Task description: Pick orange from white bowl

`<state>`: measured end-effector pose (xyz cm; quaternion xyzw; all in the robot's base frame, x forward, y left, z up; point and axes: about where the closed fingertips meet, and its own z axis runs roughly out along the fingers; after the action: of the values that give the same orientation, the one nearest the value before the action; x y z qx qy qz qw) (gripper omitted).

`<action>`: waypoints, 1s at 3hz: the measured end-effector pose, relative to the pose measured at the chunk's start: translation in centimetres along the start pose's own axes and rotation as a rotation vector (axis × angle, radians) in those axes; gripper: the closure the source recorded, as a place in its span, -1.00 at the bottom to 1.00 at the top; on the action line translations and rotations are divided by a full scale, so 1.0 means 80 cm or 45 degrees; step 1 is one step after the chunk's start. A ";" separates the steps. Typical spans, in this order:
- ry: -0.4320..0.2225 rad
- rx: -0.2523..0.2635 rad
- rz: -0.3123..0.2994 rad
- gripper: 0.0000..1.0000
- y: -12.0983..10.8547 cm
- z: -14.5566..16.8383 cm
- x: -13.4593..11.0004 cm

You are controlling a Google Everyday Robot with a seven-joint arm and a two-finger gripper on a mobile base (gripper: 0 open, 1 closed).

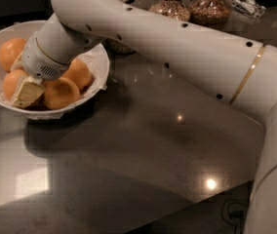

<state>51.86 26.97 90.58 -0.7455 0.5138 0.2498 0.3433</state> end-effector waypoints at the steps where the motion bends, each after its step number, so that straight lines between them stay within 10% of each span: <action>1: 0.000 0.000 0.000 1.00 0.000 0.000 0.000; 3: -0.127 0.041 -0.122 1.00 -0.004 -0.043 -0.045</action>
Offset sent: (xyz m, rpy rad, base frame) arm -0.0065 0.0025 0.0345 0.1247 -0.0346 0.0654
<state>51.01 26.51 95.46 -0.7503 0.4637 0.2613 0.3920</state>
